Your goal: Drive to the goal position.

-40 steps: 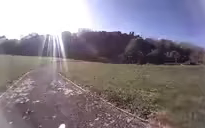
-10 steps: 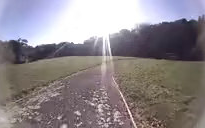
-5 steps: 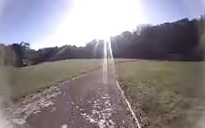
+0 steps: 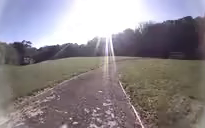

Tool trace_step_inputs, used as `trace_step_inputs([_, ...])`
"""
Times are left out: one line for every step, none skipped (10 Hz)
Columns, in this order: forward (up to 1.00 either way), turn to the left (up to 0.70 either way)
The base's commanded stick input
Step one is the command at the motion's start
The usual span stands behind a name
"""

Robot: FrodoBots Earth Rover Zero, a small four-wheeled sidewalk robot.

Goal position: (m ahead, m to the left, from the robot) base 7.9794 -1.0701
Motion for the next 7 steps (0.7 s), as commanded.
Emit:
trace_step_inputs([0.7,0.0])
trace_step_inputs([0.7,0.0])
trace_step_inputs([0.7,0.0])
trace_step_inputs([0.7,0.0])
trace_step_inputs([0.7,-0.06])
trace_step_inputs([0.7,-0.12])
trace_step_inputs([0.7,-0.21])
